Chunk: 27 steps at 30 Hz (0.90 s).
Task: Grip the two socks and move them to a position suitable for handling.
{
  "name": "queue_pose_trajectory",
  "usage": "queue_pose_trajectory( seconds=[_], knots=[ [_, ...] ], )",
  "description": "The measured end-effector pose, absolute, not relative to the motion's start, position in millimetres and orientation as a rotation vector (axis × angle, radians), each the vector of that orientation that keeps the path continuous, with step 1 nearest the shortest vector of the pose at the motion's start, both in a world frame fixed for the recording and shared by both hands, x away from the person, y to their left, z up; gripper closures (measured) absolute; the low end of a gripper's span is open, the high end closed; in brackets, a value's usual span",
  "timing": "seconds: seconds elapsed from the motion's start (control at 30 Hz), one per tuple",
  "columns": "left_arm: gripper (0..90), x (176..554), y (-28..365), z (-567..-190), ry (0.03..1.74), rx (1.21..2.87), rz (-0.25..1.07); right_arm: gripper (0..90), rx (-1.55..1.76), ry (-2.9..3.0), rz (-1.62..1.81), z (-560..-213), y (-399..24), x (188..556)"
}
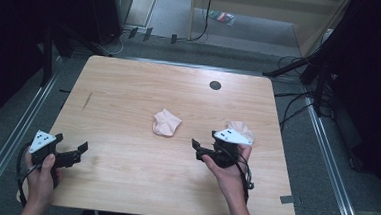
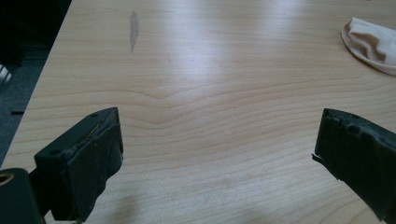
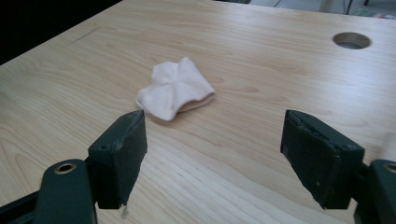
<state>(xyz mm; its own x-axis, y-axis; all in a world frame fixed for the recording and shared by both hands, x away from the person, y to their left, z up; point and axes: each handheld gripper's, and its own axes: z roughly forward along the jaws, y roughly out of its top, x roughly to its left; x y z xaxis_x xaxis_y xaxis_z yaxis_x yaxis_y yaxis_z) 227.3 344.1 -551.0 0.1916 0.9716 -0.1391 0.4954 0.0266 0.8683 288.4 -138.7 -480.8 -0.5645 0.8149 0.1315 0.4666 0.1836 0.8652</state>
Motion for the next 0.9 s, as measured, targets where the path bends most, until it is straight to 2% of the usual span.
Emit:
queue_pose_trajectory(
  seconds=[0.7, 0.9],
  knots=[
    [1.0, 228, 345, -551, 1.440, 1.596, 0.671, 25.4, 1.126, 2.239, 1.229, -506, -35, 338],
    [1.0, 228, 346, -551, 1.439, 1.591, 0.668, 33.6, 1.176, 2.217, 1.156, -515, -22, 361]
  ],
)
